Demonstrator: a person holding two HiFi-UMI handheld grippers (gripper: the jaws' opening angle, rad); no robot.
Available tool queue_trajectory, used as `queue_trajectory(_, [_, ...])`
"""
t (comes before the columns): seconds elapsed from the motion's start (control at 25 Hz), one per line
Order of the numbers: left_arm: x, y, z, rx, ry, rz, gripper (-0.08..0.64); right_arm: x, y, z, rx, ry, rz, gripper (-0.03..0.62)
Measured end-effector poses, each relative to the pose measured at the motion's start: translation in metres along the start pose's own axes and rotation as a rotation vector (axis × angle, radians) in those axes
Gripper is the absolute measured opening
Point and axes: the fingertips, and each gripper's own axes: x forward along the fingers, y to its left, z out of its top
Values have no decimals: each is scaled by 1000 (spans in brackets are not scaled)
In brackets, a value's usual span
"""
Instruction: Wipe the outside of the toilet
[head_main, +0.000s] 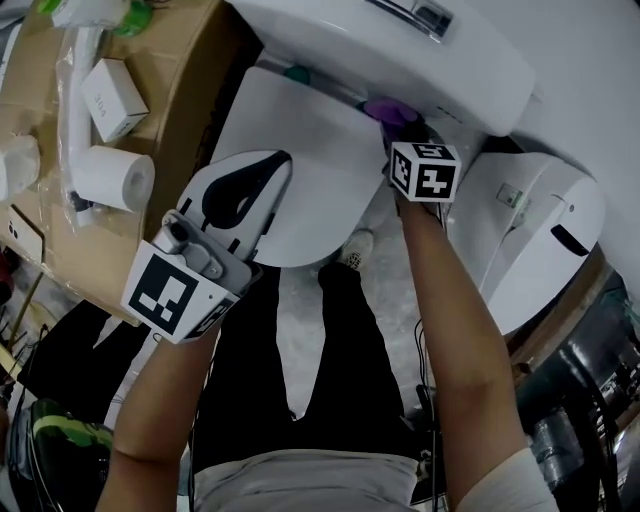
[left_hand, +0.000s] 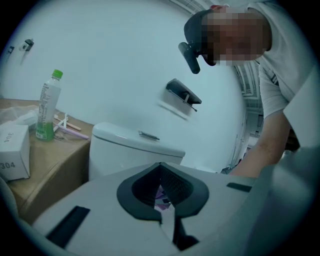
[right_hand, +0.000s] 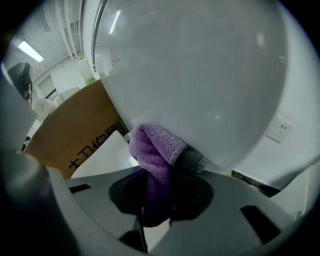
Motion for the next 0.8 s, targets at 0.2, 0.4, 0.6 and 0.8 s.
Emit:
queue_trajectory(0.2, [-17,24,4,-29,-23,46,6,40,55,29,24,17,73,91])
queue_trajectory(0.4, [-46,35,12,-70,-60,66,6,84,116,67,35,-4,153,91])
queue_trajectory(0.6, [-71,35,8,-92,-59,65,6,101,162,111,50,-58,197,91])
queue_trajectory(0.8, [-83,27,16,-148,-87,67,6,62,191,157,59,-158,249,91])
